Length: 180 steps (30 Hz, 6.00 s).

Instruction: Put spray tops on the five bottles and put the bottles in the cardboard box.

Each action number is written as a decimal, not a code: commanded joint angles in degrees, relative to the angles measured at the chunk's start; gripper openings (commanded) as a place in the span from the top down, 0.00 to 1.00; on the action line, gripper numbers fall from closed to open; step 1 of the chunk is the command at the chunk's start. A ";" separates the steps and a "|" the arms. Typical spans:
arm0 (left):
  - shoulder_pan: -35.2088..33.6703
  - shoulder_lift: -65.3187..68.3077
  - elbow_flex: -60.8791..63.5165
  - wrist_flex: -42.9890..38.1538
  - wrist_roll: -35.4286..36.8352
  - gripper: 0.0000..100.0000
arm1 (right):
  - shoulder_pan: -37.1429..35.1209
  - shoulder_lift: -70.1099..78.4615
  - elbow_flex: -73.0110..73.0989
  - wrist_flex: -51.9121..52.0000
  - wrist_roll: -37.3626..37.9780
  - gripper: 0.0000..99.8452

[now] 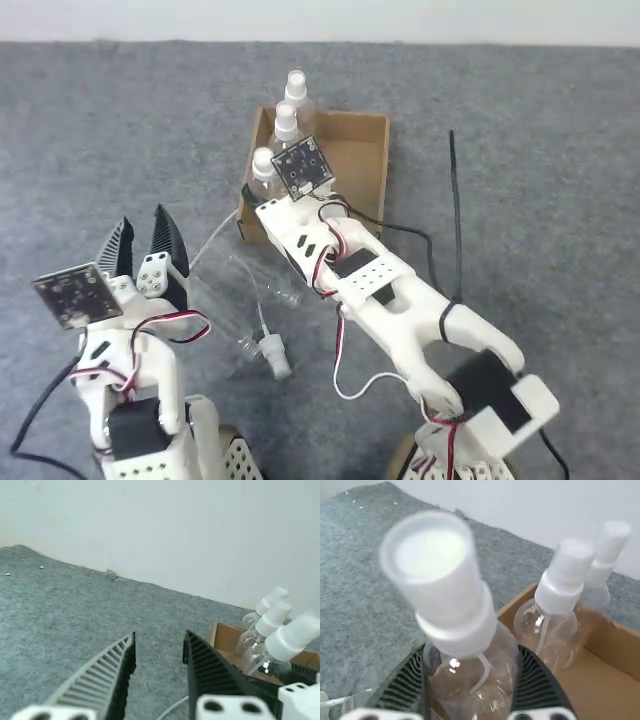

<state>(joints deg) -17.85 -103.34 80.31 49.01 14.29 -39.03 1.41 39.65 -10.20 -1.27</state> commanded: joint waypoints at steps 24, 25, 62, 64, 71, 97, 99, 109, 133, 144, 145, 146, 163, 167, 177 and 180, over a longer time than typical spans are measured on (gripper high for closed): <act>-0.26 -1.14 -0.57 -0.44 0.62 0.86 | -0.31 8.75 -9.05 -1.19 -4.40 0.98; -0.26 -1.14 -0.57 -0.44 0.62 0.86 | -0.31 8.92 -9.05 -1.19 -4.40 0.98; -0.09 -1.14 -0.48 -0.44 0.26 0.86 | -0.57 9.45 -10.29 5.85 -4.66 0.73; 0.00 -1.14 -0.48 -0.44 0.26 0.86 | -0.57 9.36 -10.20 5.85 -4.57 0.73; 0.00 -1.14 -0.48 -0.53 0.26 0.86 | -0.66 5.93 -9.58 9.10 -4.75 0.73; -0.18 -1.14 -0.48 -0.53 0.26 0.86 | -0.22 -6.46 -8.88 27.74 -4.57 0.73; -0.26 -1.14 -0.48 -0.62 0.26 0.86 | -0.22 -8.22 -8.88 30.73 -4.48 0.73; -0.35 -1.14 -0.48 -0.62 0.26 0.86 | 1.01 -19.47 -8.88 47.34 -4.57 0.74; -8.97 -1.14 6.37 -4.22 -3.60 0.85 | -13.32 -22.55 -9.32 61.14 -4.40 0.74; -9.14 -1.14 9.10 -4.04 -3.87 0.85 | -16.48 -15.52 -13.10 61.49 3.08 0.80; -9.14 -1.14 9.10 -4.04 -3.87 0.85 | -16.48 -14.55 -13.63 61.41 3.60 0.80; -9.14 -1.14 9.10 -3.96 -3.87 0.85 | -16.48 -13.49 -14.24 61.49 3.78 0.80; -9.14 -1.14 9.10 -3.87 -3.87 0.85 | -12.70 6.02 -26.99 61.67 9.76 0.80; -9.14 -1.14 9.19 -3.87 -3.87 0.85 | -12.26 9.98 -29.01 61.67 14.59 0.80; -9.14 -1.14 9.63 -3.96 -3.87 0.85 | -12.18 10.86 -34.29 71.60 15.12 0.88; -9.14 -1.14 9.71 -3.96 -3.87 0.85 | -12.26 10.07 -34.73 73.98 15.12 0.88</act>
<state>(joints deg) -26.73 -103.34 90.51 46.64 10.95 -52.13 13.63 8.97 61.36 13.23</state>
